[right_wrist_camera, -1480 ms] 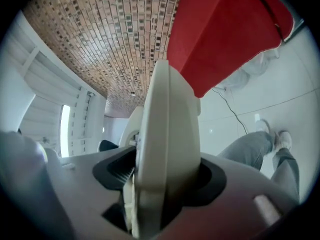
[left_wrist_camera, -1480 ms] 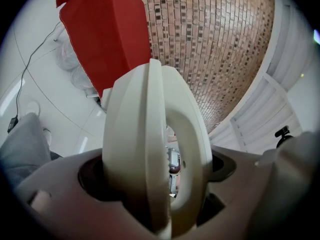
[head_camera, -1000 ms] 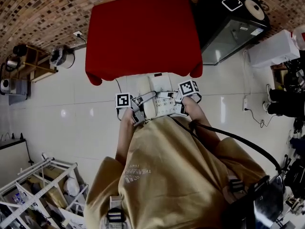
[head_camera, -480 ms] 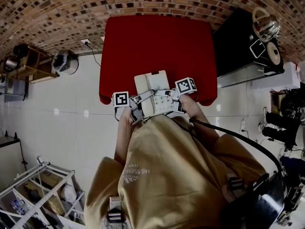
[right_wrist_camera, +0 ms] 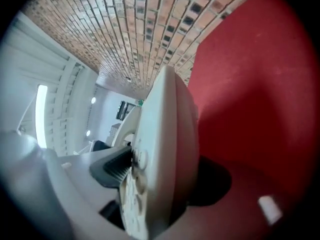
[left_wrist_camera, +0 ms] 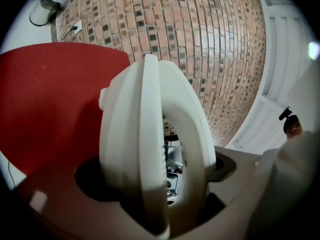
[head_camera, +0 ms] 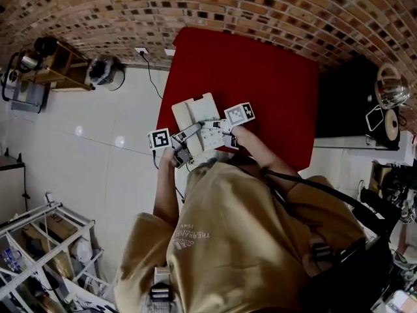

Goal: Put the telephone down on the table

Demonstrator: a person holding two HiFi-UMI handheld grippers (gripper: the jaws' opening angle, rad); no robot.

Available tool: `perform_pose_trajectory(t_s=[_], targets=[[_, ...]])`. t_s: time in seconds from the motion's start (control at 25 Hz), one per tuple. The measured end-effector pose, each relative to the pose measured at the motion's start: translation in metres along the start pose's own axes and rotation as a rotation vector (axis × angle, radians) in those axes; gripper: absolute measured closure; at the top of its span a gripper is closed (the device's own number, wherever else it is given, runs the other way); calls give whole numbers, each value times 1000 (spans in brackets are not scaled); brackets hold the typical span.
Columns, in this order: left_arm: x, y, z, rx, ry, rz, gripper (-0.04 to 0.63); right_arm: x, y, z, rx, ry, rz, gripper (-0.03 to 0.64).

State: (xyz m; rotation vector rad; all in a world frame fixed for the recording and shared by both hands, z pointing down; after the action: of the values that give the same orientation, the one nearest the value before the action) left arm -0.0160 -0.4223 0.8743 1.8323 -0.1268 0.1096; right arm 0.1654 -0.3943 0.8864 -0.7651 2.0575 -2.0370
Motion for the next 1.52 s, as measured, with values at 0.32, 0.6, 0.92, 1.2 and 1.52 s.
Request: perform_pose_trajectory(t_s=[0.32, 0.6, 0.92, 1.2, 1.52], targets=[[-17, 26, 28, 19, -74, -5, 127, 44, -2, 29, -51, 56, -38, 245], [-18, 62, 24, 92, -46, 93, 94, 50, -12, 25, -66, 57, -109, 218], [-12, 67, 16, 112, -32, 295, 66, 41, -28, 25, -57, 31, -159, 216], [-17, 44, 25, 198, -62, 411, 64, 39, -29, 31, -84, -34, -215, 242], [-34, -13, 69, 402, -259, 488, 75, -24, 3, 74, -198, -383, -203, 232]])
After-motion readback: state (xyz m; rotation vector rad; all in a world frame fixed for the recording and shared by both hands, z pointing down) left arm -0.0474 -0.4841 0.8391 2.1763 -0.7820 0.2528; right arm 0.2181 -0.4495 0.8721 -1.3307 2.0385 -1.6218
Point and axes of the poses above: the fingertips, and each gripper's own axes: x forward along the fingers, y to its left, z out of its top, the point moved 9 cm from there along -x, backward along the fingers, and after that the axes turned 11 degrees about x, right-handed, at the moved point
